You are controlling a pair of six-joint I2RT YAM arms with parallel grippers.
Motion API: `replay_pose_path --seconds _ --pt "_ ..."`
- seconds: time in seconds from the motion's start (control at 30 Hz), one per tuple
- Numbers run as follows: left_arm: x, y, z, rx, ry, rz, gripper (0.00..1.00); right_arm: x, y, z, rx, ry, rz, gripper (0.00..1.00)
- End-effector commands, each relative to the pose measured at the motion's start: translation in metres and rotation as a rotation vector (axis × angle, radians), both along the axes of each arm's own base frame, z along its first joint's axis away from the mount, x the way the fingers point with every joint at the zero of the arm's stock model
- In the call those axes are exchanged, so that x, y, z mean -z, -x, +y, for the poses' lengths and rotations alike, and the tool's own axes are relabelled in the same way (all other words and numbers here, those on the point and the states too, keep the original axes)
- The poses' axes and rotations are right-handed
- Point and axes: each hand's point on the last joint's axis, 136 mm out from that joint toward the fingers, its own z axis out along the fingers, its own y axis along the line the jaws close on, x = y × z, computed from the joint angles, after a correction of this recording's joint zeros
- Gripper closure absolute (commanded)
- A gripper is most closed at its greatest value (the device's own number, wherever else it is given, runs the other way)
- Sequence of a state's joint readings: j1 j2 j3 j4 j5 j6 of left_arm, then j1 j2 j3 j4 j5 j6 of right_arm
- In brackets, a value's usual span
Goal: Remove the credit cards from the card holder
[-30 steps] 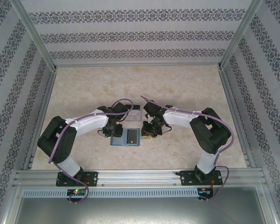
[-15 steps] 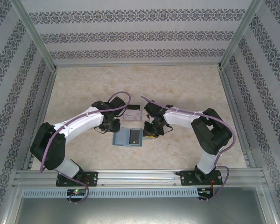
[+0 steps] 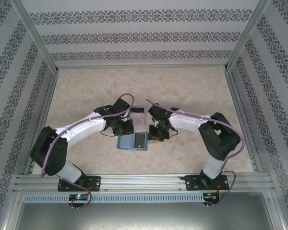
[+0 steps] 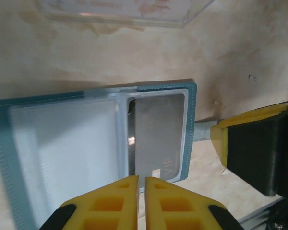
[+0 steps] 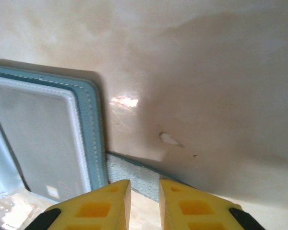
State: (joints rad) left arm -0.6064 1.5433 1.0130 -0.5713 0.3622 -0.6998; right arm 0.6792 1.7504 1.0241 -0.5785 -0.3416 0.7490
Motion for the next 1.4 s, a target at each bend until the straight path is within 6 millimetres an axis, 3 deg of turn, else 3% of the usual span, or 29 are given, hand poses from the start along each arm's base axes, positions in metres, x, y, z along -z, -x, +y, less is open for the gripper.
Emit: replay_pose_path --seconds 0.0,0.23,0.47,0.77,1.07,1.37 --pt "0.001 -0.007 -0.020 -0.017 0.114 0.013 0.90 -0.014 -0.002 0.015 0.015 -0.066 -0.018 0.79" --pt "0.024 -0.008 -0.026 -0.012 0.122 0.051 0.96 -0.015 -0.004 0.029 0.029 -0.116 -0.015 0.81" --pt "0.045 -0.006 -0.015 -0.022 0.059 0.069 0.99 -0.007 -0.003 0.035 0.034 -0.126 0.001 0.82" --pt "0.055 0.000 -0.008 -0.038 0.063 0.089 0.99 0.008 -0.001 0.042 0.037 -0.143 0.037 0.82" --pt "0.064 0.006 -0.004 -0.024 0.044 0.106 0.91 0.024 0.004 0.033 0.028 -0.093 0.057 0.81" --pt "0.066 0.009 0.002 0.002 0.012 0.099 0.81 0.025 0.005 0.026 0.021 -0.053 0.050 0.81"
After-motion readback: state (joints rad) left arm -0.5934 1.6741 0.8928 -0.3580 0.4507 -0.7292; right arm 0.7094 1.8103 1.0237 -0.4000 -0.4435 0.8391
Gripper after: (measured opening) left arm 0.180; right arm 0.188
